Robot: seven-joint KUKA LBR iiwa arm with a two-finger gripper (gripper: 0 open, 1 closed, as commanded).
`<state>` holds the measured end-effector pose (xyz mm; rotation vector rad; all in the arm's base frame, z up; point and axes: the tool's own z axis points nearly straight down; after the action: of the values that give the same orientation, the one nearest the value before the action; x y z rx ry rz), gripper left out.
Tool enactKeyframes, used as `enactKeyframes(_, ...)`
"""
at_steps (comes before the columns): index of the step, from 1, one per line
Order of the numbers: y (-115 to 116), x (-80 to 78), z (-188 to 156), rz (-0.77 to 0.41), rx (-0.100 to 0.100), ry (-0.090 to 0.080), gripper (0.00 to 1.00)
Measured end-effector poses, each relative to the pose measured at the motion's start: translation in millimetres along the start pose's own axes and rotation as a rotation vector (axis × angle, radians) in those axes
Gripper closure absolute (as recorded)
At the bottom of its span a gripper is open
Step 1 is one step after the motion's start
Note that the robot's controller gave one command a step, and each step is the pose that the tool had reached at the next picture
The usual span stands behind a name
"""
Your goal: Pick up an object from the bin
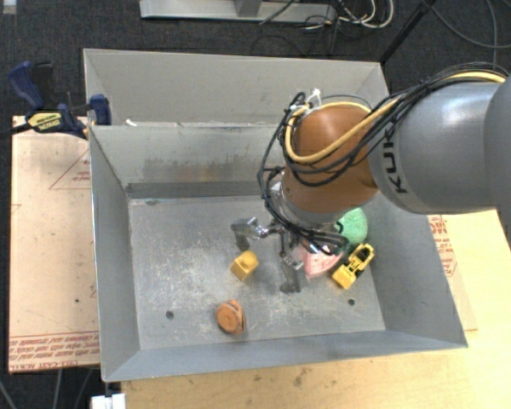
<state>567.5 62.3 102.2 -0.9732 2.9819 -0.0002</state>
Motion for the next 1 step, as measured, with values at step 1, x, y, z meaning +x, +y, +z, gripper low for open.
enactKeyframes(1,2.3,-6.6,15.5,-0.168,0.000,-0.002,0.00)
